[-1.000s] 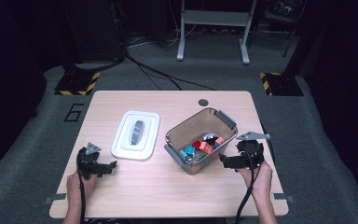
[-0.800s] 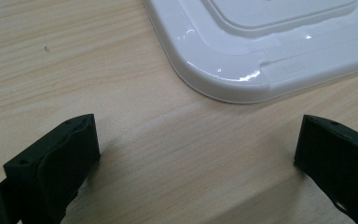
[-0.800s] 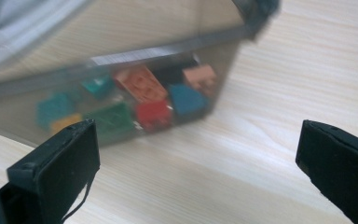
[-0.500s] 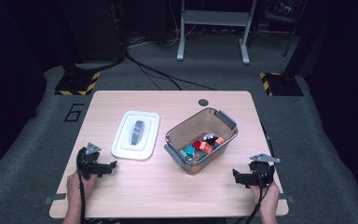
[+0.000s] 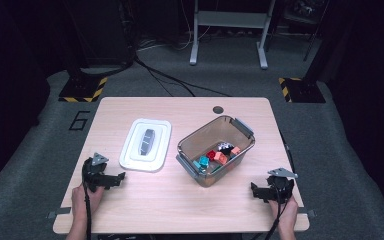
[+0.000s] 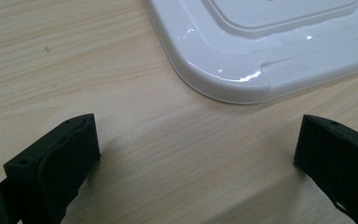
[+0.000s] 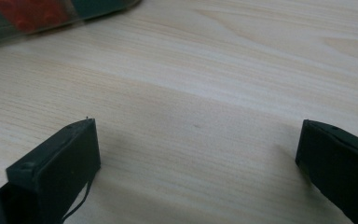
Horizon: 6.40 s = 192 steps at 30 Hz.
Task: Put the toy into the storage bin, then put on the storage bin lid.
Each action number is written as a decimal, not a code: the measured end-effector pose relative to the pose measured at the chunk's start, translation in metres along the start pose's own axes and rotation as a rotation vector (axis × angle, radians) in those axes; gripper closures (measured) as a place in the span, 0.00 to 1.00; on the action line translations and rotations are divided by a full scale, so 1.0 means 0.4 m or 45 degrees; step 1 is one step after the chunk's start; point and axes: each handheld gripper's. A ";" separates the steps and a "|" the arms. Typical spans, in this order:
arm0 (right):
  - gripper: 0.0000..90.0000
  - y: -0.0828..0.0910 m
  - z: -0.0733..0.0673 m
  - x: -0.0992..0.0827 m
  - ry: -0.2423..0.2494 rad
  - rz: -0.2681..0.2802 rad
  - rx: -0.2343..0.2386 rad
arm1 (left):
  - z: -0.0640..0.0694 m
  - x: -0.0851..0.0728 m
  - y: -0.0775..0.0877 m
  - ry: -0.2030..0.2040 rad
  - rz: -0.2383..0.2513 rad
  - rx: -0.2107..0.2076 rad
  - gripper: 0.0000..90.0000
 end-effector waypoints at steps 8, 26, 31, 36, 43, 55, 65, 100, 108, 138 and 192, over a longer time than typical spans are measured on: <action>0.00 -0.003 0.001 0.003 0.021 0.002 0.011 | 0.000 0.000 0.000 0.002 -0.001 0.000 0.00; 0.00 -0.005 0.000 0.005 0.036 0.006 0.031 | -0.007 0.007 0.014 -0.045 -0.091 -0.027 0.00; 0.00 -0.005 -0.001 0.005 0.029 0.008 0.027 | -0.010 0.049 0.036 0.027 -0.059 -0.076 0.01; 0.00 -0.005 -0.001 0.005 0.027 0.007 0.025 | -0.004 0.120 0.040 0.142 -0.018 -0.127 0.01; 0.00 -0.004 -0.001 0.004 0.033 0.003 0.024 | 0.031 0.184 0.011 0.135 -0.006 -0.156 0.06; 0.00 -0.005 0.000 0.005 0.035 0.007 0.031 | 0.094 0.262 -0.071 0.100 -0.023 -0.084 0.11; 0.01 -0.005 0.001 0.005 0.043 0.010 0.031 | 0.142 0.294 -0.151 0.070 -0.058 -0.051 0.30; 0.00 0.003 0.027 -0.003 0.136 0.003 0.144 | 0.124 0.271 -0.002 0.012 -0.016 -0.078 0.75; 0.00 0.003 0.025 -0.004 0.130 0.007 0.127 | 0.123 0.285 0.022 0.023 0.011 -0.075 0.76; 0.00 -0.006 0.026 0.004 0.187 0.010 0.185 | 0.174 0.462 0.149 -0.008 0.106 -0.141 0.76; 0.00 -0.007 0.027 0.005 0.185 0.010 0.186 | 0.607 0.586 0.006 -0.325 -0.014 -0.474 0.76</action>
Point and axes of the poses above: each handheld gripper's, and its own axes: y roughly backward along the jaws, x roughly out of its top, z roughly to its right, and after that the axes turned 3 degrees about y, right-handed
